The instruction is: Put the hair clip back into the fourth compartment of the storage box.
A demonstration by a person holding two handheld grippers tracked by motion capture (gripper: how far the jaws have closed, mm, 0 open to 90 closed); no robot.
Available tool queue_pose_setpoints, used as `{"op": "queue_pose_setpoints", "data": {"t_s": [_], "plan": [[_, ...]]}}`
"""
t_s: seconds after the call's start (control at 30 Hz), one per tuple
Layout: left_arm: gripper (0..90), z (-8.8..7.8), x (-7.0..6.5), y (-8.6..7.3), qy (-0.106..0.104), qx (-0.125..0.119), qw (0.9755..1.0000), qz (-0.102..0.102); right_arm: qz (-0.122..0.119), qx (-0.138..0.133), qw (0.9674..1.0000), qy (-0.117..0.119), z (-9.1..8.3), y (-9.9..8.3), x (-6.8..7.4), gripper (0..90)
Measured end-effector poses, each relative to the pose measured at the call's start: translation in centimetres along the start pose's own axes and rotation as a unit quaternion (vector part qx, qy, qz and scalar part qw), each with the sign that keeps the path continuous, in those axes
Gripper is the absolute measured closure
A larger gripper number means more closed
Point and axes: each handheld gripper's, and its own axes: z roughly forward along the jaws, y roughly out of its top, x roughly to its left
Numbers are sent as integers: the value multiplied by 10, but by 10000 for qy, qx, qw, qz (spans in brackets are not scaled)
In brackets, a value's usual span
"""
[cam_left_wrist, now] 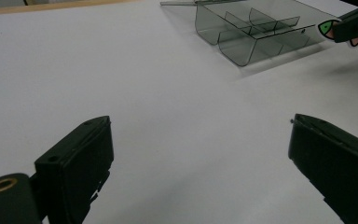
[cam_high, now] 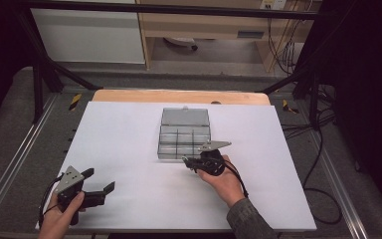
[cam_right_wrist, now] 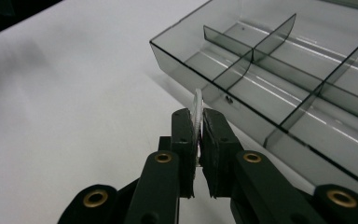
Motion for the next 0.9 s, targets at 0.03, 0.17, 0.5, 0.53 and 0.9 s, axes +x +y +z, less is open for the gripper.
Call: {"op": "queue_pose_setpoints", "data": {"t_s": [0.03,0.17,0.5,0.53,0.9], "plan": [[64,0,0,0,-1,0,10000,1,58,-49,10000,41,-1,3,-1,836],[64,0,0,0,-5,-1,10000,3,84,-116,9999,62,-2,7,-3,836],[64,0,0,0,15,10,10000,-14,117,-328,9994,42,-9,33,-13,835],[64,0,0,0,13,15,10000,-16,117,-346,9993,43,-10,37,-14,835],[64,0,0,0,-15,26,10000,8,104,-518,9986,29,-10,67,-18,835]]}}
